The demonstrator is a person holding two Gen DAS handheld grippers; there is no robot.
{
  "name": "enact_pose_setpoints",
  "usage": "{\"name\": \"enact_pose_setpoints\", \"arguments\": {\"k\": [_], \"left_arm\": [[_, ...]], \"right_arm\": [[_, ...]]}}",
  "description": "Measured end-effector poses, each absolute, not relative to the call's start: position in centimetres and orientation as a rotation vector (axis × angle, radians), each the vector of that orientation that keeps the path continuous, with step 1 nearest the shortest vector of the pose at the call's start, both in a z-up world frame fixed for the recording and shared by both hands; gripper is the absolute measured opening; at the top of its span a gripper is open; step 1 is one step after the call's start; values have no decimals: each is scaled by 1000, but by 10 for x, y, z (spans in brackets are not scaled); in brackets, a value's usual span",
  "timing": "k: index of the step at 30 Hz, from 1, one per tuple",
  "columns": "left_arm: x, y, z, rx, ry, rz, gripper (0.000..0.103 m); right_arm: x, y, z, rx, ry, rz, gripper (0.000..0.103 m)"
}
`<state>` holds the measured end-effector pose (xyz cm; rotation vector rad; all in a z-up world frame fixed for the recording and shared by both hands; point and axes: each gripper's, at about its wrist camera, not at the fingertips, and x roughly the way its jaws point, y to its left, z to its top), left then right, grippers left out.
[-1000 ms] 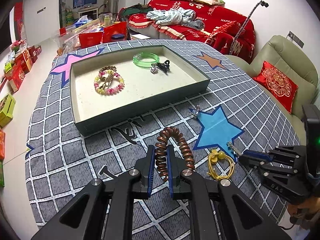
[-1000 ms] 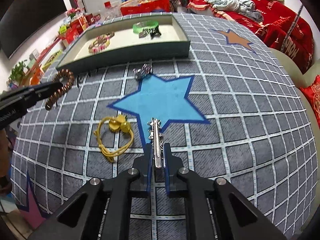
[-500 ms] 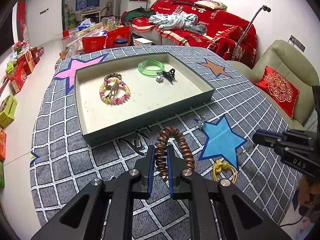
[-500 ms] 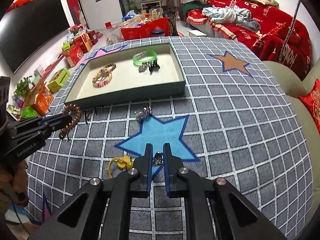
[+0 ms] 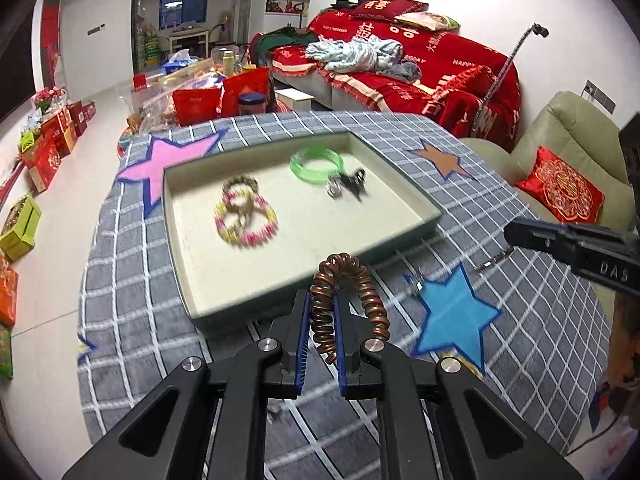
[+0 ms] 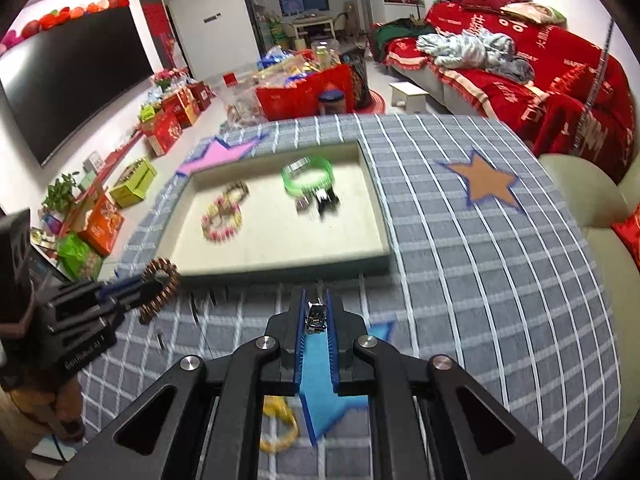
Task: Organize jewelry
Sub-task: 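Carry the coiled hair tie into the tray with the left tool while the right tool carries the hairpin there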
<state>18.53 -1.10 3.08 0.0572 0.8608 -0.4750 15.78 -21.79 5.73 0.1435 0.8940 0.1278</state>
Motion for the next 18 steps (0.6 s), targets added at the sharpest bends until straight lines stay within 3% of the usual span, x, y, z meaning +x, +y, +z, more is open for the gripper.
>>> {"name": "enact_pose_setpoints", "arguments": {"k": [7, 18], "left_arm": [[227, -12, 31, 64, 862, -430, 28], [283, -25, 6, 83, 911, -384, 29]], "right_arm": [[223, -209, 57, 201, 888, 182, 11], [295, -198, 7, 266, 938, 229, 11]]}}
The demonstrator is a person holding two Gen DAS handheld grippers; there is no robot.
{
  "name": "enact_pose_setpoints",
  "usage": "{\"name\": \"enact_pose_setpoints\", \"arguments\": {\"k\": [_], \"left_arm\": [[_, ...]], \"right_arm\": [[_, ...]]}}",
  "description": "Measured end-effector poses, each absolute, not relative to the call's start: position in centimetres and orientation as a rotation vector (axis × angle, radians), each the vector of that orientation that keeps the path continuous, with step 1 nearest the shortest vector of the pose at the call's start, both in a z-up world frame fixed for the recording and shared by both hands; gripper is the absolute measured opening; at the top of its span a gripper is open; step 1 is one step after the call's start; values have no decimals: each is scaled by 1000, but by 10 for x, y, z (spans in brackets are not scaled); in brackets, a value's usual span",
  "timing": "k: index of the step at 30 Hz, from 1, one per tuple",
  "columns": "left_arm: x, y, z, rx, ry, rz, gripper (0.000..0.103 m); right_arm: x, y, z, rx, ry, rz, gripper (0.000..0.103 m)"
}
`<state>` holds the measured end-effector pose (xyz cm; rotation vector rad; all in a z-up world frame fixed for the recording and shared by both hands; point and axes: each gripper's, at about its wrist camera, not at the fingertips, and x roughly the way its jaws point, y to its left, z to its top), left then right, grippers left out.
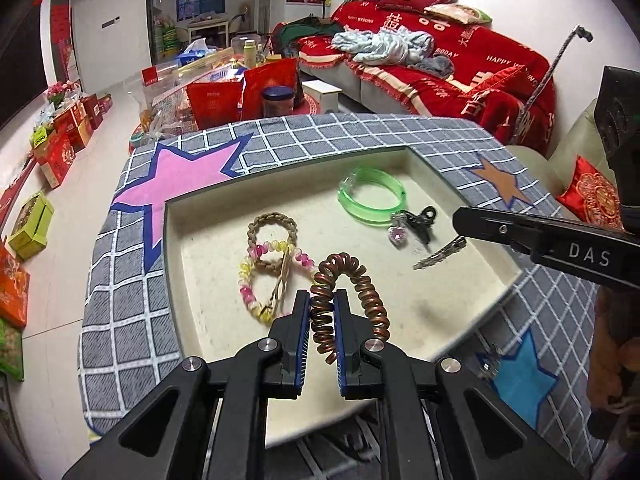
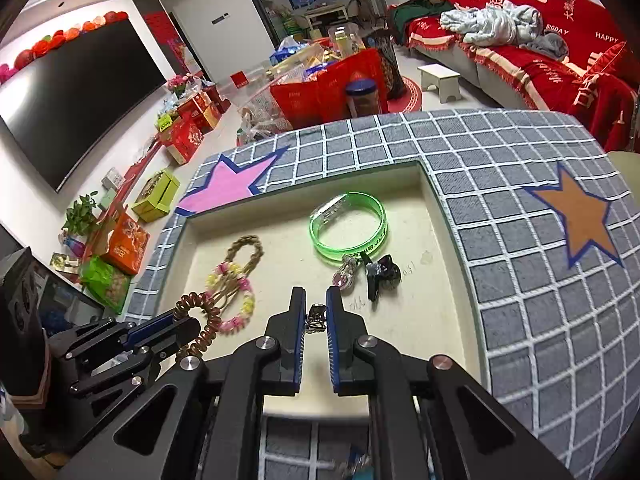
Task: Organize jewelry
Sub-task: 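Carry the coiled hair tie into the tray with the left tool while the right tool carries the hairpin there, then open the right tool to drop the hairpin while the left tool releases the coiled tie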
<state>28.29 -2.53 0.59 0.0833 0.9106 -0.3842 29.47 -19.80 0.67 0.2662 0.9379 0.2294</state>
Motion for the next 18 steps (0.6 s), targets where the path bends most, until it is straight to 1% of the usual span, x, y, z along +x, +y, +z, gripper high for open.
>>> {"name": "enact_pose_setpoints", "arguments": {"k": [5, 10, 13, 15, 18], "left_arm": [[297, -32, -8, 98, 941, -362, 29], [301, -37, -17, 131, 956, -343, 29], [301, -39, -21, 156, 957, -328, 29], [300, -39, -21, 165, 958, -325, 29], [299, -39, -22, 174, 958, -315, 29]], "right_arm": [[306, -212, -12, 279, 959, 207, 11], [307, -225, -16, 299, 947, 213, 11], [305, -227, -18, 296, 948, 215, 12], [304, -228, -21, 295, 959, 214, 16], [305, -230, -29, 286, 988, 200, 16]]}}
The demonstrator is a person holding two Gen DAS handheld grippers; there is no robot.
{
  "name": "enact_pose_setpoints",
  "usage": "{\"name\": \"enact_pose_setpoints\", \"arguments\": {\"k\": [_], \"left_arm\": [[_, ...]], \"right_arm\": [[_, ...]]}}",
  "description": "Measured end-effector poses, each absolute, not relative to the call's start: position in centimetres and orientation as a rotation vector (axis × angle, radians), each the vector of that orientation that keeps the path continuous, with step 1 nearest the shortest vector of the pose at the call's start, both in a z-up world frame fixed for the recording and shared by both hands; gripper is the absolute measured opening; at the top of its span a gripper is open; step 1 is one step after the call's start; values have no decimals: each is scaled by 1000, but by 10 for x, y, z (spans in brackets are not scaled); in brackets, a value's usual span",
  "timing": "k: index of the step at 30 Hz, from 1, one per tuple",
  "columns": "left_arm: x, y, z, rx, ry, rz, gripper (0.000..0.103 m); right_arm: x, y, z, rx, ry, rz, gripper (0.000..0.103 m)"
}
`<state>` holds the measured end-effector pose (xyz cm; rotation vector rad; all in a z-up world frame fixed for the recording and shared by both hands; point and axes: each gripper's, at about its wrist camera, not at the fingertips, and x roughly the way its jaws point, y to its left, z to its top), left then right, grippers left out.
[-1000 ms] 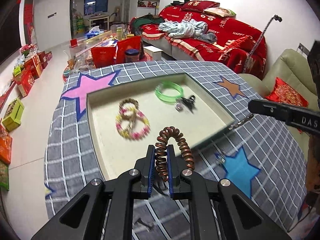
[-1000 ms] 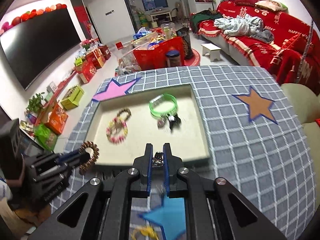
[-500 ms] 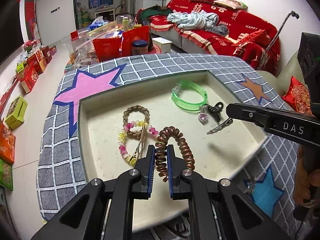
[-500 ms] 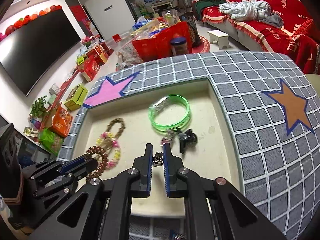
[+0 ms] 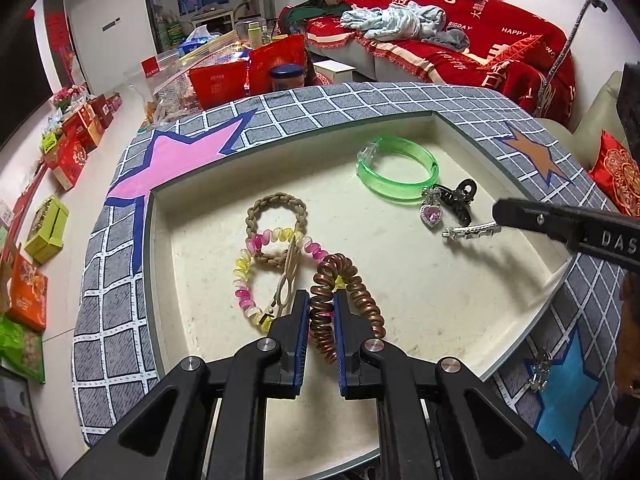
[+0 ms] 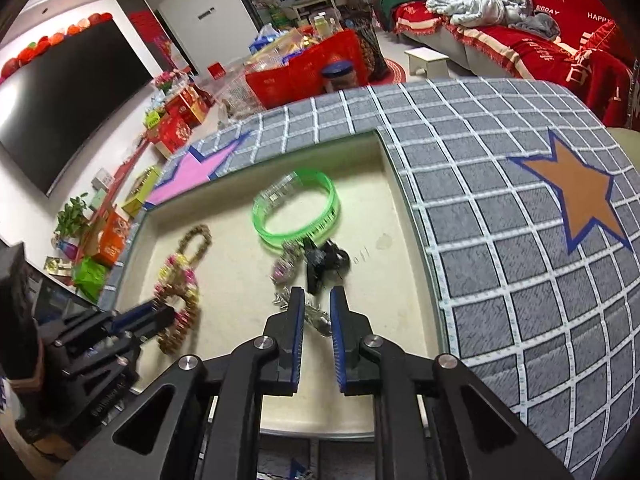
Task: Organize jewelry
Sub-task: 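Open the right tool to drop the hairpin while the left tool releases the coiled tie, then move both open tools out of the tray toward the silver ring and yellow hair tie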
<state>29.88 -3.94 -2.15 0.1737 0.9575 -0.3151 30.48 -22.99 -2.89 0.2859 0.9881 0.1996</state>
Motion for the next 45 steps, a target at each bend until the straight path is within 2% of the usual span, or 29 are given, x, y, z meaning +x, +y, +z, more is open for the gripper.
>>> {"name": "enact_pose_setpoints", "arguments": {"k": [7, 10, 11, 12, 16, 20, 32, 34, 35, 36, 37, 39, 45], "left_arm": [[298, -40, -24, 182, 966, -309, 29], [297, -40, -25, 181, 968, -305, 29], [297, -41, -25, 182, 967, -305, 29], [296, -41, -24, 185, 965, -301, 29], [294, -42, -22, 194, 955, -297, 29], [293, -41, -20, 193, 951, -290, 29], [290, -34, -8, 166, 918, -271, 29], [289, -33, -5, 162, 907, -269, 29], [289, -32, -3, 160, 904, -267, 46], [288, -32, -1, 157, 901, -264, 70], [287, -30, 1, 151, 891, -249, 103], [280, -29, 11, 150, 828, -232, 103], [274, -29, 19, 165, 834, -235, 103]], "right_arm": [[308, -231, -34, 266, 1015, 194, 18], [309, -226, -33, 248, 1018, 204, 36], [309, -225, -33, 241, 1021, 201, 53], [308, -223, -34, 231, 1029, 195, 62], [305, -219, -34, 230, 1027, 203, 62], [299, -219, -24, 240, 1002, 212, 71], [279, -218, 4, 252, 940, 217, 72], [277, -218, 8, 256, 932, 220, 75], [276, -218, 10, 257, 928, 220, 78], [275, -217, 11, 258, 924, 220, 79], [274, -217, 12, 258, 922, 220, 79], [272, -216, 15, 259, 919, 221, 79], [265, -213, 17, 263, 919, 223, 82]]}}
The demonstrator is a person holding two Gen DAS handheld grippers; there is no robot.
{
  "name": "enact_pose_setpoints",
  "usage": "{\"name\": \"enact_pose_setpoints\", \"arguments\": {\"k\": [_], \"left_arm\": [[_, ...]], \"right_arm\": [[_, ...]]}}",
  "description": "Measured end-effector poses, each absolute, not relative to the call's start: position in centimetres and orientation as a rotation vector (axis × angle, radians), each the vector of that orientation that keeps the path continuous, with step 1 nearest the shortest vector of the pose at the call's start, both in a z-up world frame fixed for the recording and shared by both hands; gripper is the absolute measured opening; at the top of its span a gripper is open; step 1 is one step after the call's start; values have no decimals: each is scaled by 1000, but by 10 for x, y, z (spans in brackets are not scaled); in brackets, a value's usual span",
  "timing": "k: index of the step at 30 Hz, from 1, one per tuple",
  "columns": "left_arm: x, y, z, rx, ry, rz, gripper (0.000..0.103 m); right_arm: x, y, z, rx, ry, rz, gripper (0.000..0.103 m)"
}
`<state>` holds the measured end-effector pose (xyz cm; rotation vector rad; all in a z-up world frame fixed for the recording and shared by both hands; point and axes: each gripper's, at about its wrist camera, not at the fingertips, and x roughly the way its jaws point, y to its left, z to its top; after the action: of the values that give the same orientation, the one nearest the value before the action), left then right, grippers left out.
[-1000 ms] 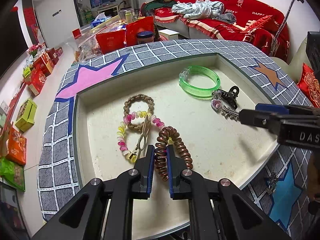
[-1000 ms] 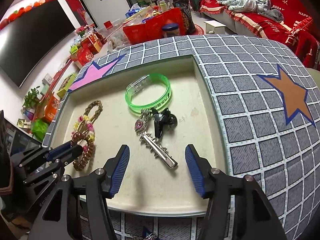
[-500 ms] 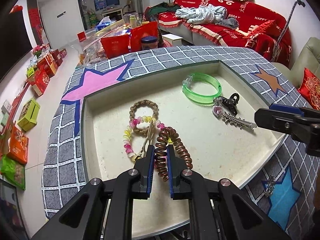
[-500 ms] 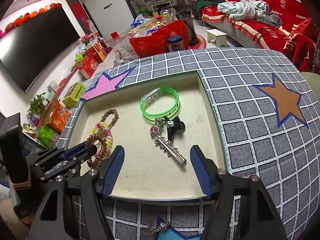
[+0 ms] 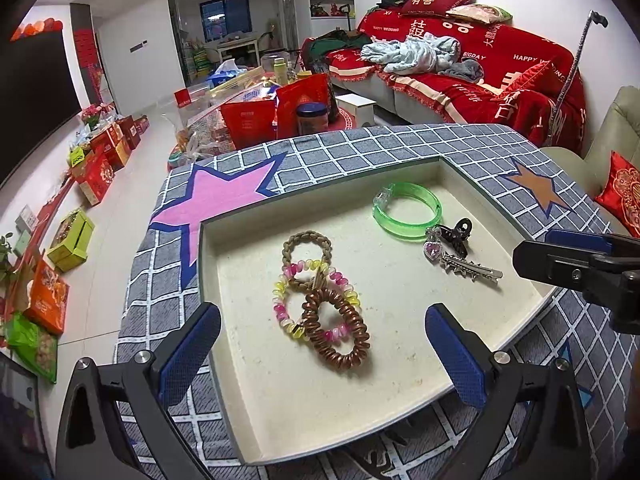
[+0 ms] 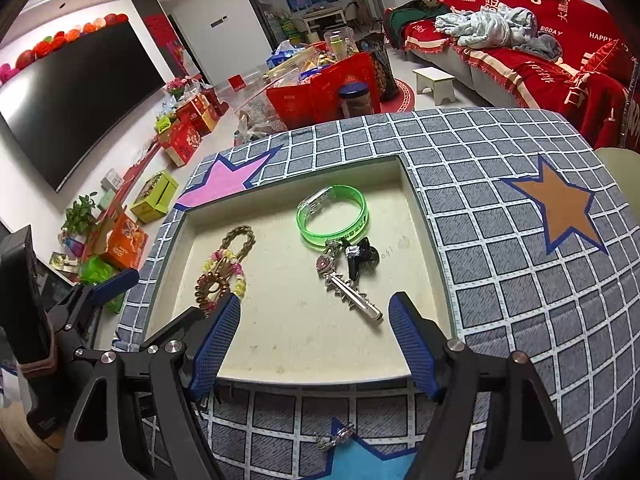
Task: Organize jewelry
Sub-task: 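Move both open tools out of the tray toward the silver ring and yellow hair tie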
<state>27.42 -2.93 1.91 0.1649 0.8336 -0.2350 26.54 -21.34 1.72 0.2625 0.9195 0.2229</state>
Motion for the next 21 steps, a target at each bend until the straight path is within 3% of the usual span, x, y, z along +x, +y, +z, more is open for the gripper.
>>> {"name": "enact_pose_setpoints", "arguments": {"k": [4, 7, 21], "left_arm": [[267, -25, 21, 164, 838, -227, 103], [259, -23, 23, 161, 838, -221, 103], [211, -12, 18, 132, 877, -251, 103]], "right_arm": [[256, -212, 22, 260, 903, 220, 86], [248, -215, 26, 288, 886, 220, 103], [206, -225, 24, 282, 922, 203, 103]]}}
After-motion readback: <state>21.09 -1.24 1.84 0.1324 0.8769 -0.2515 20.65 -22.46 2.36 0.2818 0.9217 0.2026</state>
